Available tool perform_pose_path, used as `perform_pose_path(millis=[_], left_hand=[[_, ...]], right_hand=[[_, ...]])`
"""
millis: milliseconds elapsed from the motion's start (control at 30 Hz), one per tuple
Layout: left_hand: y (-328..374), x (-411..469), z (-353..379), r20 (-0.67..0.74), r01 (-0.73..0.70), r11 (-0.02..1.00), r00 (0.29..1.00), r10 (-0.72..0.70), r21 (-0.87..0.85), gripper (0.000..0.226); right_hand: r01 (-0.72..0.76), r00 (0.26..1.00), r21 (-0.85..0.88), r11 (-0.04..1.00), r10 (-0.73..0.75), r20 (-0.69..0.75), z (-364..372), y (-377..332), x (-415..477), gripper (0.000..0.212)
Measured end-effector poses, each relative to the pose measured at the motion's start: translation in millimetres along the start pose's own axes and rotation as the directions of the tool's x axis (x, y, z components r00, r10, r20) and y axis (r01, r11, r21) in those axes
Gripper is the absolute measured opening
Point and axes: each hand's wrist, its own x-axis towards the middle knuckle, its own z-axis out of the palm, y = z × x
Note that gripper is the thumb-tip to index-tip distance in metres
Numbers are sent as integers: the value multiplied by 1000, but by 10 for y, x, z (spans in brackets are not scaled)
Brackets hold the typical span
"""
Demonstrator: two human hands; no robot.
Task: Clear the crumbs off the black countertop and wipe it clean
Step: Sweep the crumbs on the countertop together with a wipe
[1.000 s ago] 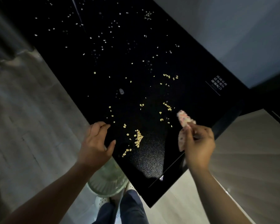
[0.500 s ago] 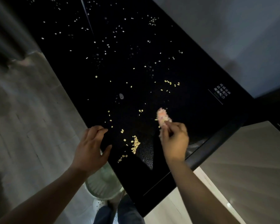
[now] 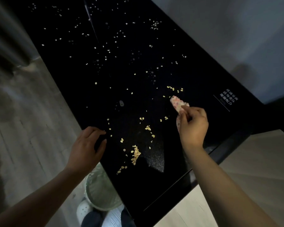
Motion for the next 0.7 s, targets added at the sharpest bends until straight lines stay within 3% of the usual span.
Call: perform_pose_path(millis=[167,300,433,533,700], left_hand=[[-58,76,2,-19,-16,1000,1000,16,-1,26],[-133,109,-59,-4,-5,997,1000,4,-71,27],[-212,230,-111,22,-16,985,1000,20,-172,25],[-268,404,-166,56,-41,978,997,53,-205,23],[-299,626,-192,129,-130,988,982,141,-88,30]], right_hand=[[15,995,-114,993,-3,104,247,65,-134,22],[84,984,-88,993,-69,162,369,-68,-564,23],[-1,970,-8,1000,3,245,383,-197,-838,22],[-45,992,28,999,41,118,267,-241,-801,20],[-22,1000,-34,999,21,-23,112,-239,-380,17]])
